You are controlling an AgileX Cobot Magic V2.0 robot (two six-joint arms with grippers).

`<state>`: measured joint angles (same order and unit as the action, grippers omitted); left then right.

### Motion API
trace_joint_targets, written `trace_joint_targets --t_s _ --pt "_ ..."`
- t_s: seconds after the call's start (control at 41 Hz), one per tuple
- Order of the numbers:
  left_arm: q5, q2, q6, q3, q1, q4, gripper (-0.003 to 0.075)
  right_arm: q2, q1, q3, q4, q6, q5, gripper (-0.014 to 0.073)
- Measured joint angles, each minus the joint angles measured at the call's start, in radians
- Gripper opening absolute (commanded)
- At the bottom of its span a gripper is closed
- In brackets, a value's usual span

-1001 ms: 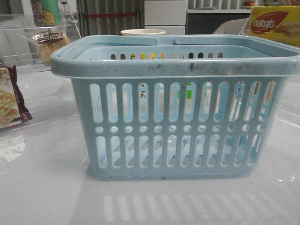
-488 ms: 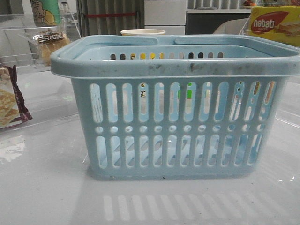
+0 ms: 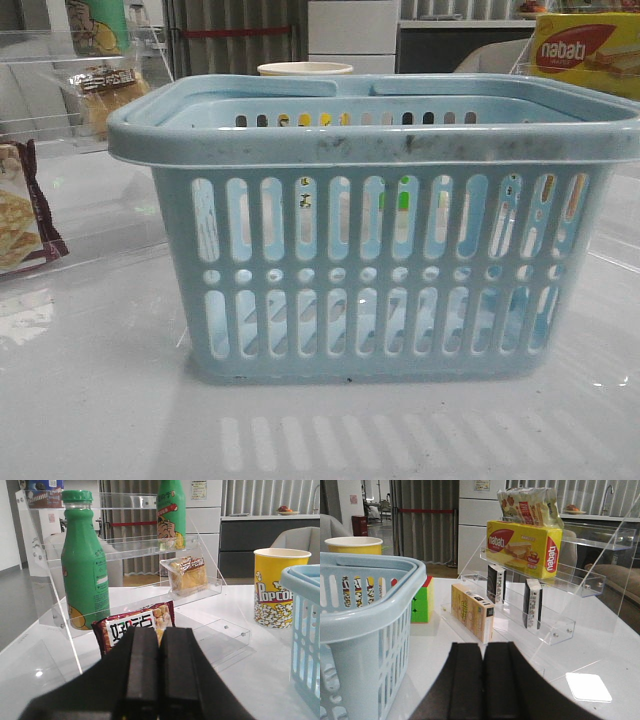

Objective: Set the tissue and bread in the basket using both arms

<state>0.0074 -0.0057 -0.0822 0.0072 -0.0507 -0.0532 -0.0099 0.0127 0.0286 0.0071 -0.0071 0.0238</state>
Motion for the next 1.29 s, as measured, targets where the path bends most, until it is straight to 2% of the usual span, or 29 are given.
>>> trace_joint_targets --t_s 0.22,0.317,0.415,0.537,0.757,0.928,1.026,1.294 --pt "-0.007 0.0 0.0 0.0 0.0 0.003 0.0091 0.0 0.0 0.0 0.0 0.0 0.0 0.0055" --pt "-0.059 0.0 0.0 -0.004 0.0 0.008 0.0091 0.0 0.0 -0.016 0.0 0.0 -0.024 0.0055" --pt "-0.05 0.0 0.0 -0.055 0.0 0.008 0.0091 0.0 0.0 -0.103 0.0 0.0 -0.09 0.0055" --pt "-0.007 0.003 0.0 -0.203 0.0 0.011 0.0091 0.011 0.0 -0.249 0.0 0.0 -0.171 0.0055" --pt "0.179 0.151 0.0 -0.516 0.0 0.011 0.0091 0.194 0.0 -0.534 0.0 0.0 -0.315 0.0055" --pt "0.36 0.304 0.0 -0.686 0.0 0.011 0.0091 0.366 0.0 -0.717 0.0 0.0 -0.498 0.0055" --pt "0.435 0.371 0.0 -0.724 0.0 0.011 0.0091 0.449 0.0 -0.767 0.0 0.0 -0.574 0.0055" --pt "0.575 0.509 0.0 -0.699 0.0 0.009 0.0091 0.628 0.0 -0.767 0.0 0.0 -0.669 0.0055"
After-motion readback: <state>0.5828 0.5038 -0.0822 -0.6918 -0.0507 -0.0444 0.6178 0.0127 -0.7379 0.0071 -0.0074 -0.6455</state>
